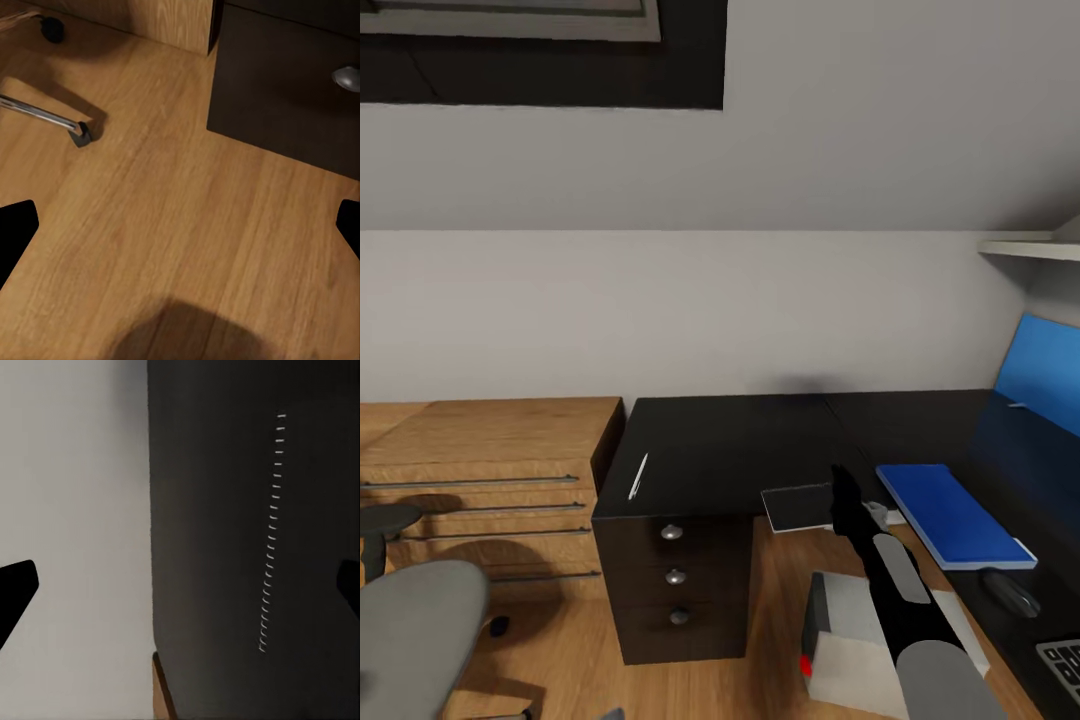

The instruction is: In the bedroom, organize the workspace by keeping the computer under the desk, ensuring the monitor is on the desk, placing the keyboard on the desk next to the monitor, placing the mouse on the desk next to the keyboard, moving the folder from the swivel chair onto the desk next to the mouse, stacking the notebook on top of the folder with the pen on top of the notebook, and positioning the swivel chair next to the desk.

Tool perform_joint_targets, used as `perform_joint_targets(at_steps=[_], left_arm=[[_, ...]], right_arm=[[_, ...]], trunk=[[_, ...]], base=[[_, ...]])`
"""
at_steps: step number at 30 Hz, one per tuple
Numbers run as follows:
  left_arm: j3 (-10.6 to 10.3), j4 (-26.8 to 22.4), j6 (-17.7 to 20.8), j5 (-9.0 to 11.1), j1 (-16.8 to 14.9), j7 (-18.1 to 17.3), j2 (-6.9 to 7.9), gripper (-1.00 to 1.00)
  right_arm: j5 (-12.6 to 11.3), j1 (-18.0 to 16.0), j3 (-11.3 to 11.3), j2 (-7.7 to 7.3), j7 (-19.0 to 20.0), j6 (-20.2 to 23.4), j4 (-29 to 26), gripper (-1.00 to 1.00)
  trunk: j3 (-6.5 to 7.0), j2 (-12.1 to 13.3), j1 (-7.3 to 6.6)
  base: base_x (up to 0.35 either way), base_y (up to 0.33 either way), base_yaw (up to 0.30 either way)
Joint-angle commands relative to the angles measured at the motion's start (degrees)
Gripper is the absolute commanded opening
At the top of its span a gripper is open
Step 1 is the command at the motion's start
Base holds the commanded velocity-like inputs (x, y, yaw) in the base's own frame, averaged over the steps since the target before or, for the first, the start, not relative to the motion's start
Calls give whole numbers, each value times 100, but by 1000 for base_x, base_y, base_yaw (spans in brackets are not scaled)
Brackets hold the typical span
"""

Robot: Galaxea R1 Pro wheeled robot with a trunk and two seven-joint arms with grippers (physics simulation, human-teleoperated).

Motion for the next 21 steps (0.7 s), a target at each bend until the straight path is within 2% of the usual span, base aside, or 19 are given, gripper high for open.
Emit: perform_joint_targets(at_steps=[1,7,21], left_arm=[[-49,0,-34,56,-6,37,5,100],[-49,0,-34,56,-7,43,4,100],[-49,8,-29,65,-8,33,2,100]], right_arm=[[-60,-4,-27,-3,-42,42,42,100],[-115,-5,-25,-80,-101,62,309,100],[-122,-4,-12,-100,-116,65,343,100]], trunk=[[-25,-45,22],[-132,-286,154],[-384,-847,462]], base=[[0,0,0],[0,0,0],[0,0,0]])
